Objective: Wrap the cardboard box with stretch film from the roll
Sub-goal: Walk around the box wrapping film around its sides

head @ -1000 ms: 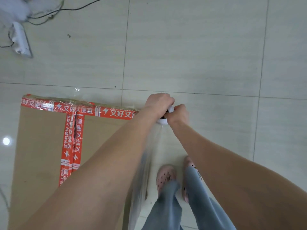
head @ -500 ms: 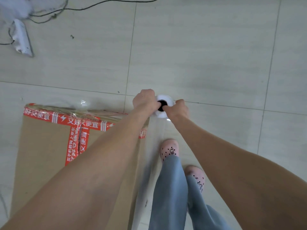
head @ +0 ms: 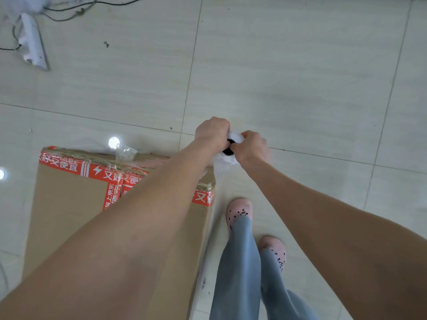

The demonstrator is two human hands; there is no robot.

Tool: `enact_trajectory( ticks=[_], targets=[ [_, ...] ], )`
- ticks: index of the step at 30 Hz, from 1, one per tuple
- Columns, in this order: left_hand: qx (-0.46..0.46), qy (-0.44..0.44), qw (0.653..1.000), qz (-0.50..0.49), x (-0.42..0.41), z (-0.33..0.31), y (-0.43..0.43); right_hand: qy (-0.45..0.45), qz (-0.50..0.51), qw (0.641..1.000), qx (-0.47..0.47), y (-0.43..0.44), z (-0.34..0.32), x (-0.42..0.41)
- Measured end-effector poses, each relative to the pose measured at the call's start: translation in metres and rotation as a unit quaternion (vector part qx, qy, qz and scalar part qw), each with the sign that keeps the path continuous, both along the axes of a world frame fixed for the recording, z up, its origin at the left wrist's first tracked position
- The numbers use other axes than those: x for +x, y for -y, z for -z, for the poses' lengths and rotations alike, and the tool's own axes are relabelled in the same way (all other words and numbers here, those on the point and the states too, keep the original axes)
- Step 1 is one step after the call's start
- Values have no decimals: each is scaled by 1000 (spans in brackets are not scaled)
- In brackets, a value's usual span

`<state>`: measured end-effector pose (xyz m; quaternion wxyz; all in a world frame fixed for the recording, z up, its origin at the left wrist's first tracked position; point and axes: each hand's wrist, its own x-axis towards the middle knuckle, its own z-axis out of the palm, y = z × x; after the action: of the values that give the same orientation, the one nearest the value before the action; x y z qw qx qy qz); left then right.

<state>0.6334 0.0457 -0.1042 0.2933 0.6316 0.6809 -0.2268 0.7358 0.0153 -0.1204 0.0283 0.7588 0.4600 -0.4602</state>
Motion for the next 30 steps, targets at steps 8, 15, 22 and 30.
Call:
enact_trajectory(
  ticks=[8, 15, 22, 30],
  targets=[
    [-21, 24, 981, -191, -36, -9, -6, -41, -8, 999, 0, -28, -6, -29],
    [-21, 43, 968, -246, -50, -3, -2, -142, 94, 981, -93, -17, 3, -44],
    [-21, 25, 986, -161, -69, 6, -4, -92, 75, 989, -83, -22, 8, -60],
    [43, 3, 999, -16, -88, 11, -8, -82, -2, 995, -59, -31, 6, -85]
  ],
)
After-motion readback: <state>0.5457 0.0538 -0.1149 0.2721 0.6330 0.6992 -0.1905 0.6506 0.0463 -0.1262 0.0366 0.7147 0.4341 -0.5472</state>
